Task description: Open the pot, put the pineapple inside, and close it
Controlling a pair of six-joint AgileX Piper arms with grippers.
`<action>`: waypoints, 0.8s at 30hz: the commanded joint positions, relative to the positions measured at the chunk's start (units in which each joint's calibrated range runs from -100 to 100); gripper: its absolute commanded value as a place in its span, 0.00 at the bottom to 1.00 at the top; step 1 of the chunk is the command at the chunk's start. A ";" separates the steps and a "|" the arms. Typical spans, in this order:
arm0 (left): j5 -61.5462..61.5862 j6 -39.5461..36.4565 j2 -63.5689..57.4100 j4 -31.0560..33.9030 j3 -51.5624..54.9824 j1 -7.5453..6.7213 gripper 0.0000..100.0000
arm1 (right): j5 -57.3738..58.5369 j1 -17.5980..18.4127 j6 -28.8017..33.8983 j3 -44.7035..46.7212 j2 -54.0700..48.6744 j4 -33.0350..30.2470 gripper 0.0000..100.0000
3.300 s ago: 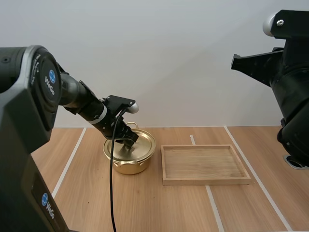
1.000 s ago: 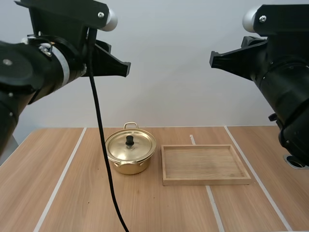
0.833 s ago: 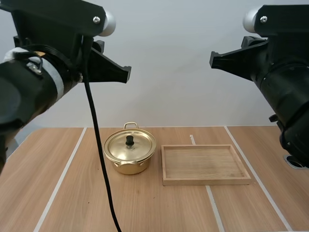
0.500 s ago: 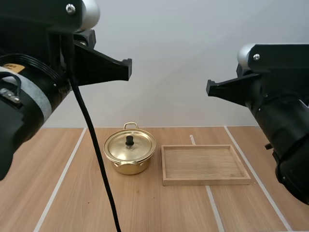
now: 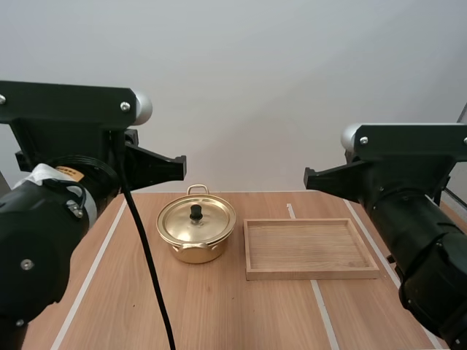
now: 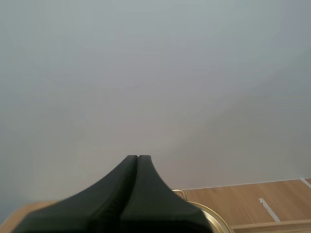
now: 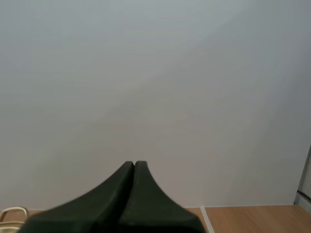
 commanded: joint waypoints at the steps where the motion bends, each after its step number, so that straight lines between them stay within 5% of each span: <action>1: 0.34 -0.77 -0.41 0.58 1.75 0.01 0.00 | 0.34 -0.24 0.00 2.80 -0.57 0.00 0.00; 24: 5.28 -0.68 -0.41 1.96 6.59 0.01 0.00 | -0.61 -0.24 0.00 8.99 -0.57 0.00 0.00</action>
